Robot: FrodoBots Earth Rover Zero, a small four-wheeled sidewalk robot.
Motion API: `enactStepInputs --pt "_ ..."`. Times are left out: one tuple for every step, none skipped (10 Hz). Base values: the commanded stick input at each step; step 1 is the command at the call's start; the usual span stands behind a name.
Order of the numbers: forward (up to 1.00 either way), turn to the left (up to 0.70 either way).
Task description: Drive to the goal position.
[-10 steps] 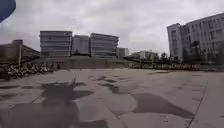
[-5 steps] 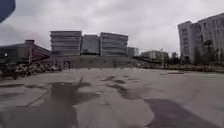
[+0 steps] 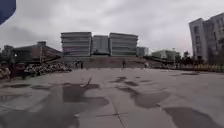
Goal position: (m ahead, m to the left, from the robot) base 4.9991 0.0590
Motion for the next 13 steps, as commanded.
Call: enactStepInputs --pt "0.70 0.02" --pt "0.70 0.02" --pt "0.70 0.02" --pt "0.70 0.02" --pt "0.70 0.02" --pt "0.70 0.02" --pt "0.70 -0.15" --pt "0.70 -0.17" --pt "0.70 -0.16" --pt "0.70 -0.15" --pt "0.70 -0.12" --pt "0.70 -0.10" --pt "0.70 -0.07"
